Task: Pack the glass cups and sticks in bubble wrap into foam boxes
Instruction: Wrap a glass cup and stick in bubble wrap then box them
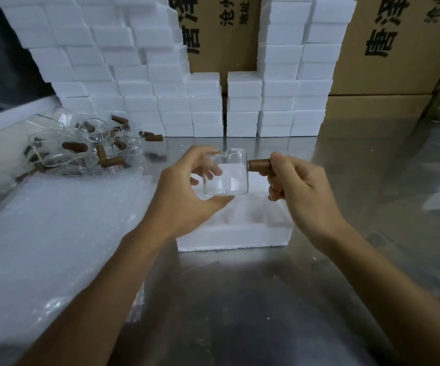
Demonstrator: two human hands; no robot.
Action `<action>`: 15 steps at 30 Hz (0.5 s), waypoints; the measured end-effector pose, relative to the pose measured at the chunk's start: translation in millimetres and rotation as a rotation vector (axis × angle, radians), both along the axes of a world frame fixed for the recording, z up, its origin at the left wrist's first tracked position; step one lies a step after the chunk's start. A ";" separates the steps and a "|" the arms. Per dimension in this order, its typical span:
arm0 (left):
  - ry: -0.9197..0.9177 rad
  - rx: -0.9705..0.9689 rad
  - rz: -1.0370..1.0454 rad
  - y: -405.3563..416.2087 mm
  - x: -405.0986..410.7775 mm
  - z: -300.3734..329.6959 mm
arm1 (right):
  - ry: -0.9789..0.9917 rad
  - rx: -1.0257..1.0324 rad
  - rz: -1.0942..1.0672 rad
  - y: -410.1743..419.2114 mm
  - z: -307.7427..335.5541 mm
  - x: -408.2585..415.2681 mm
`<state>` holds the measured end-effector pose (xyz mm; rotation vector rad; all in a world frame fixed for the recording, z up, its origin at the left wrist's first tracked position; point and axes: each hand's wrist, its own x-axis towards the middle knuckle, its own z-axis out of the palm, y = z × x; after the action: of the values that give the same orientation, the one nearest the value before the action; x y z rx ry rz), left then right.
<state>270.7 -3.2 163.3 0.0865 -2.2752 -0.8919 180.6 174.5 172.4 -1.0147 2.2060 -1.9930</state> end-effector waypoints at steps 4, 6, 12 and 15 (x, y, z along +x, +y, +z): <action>0.026 -0.005 0.073 -1.3 14.7 -2.3 | 0.153 0.025 -0.052 -4.0 -8.9 3.5; 0.040 -0.021 0.086 -2.2 17.9 -2.7 | 0.263 0.068 -0.068 -4.1 -15.2 5.0; 0.081 0.022 0.125 0.6 18.8 -5.1 | 0.638 0.298 -0.028 -7.4 -27.7 11.1; 0.084 0.013 0.119 2.2 17.9 -6.0 | 0.722 0.242 -0.111 -11.5 -27.4 17.1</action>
<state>288.7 -1.0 157.3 0.1847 -2.1624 -0.8326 197.8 162.9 145.0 -1.8151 2.7849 -1.4670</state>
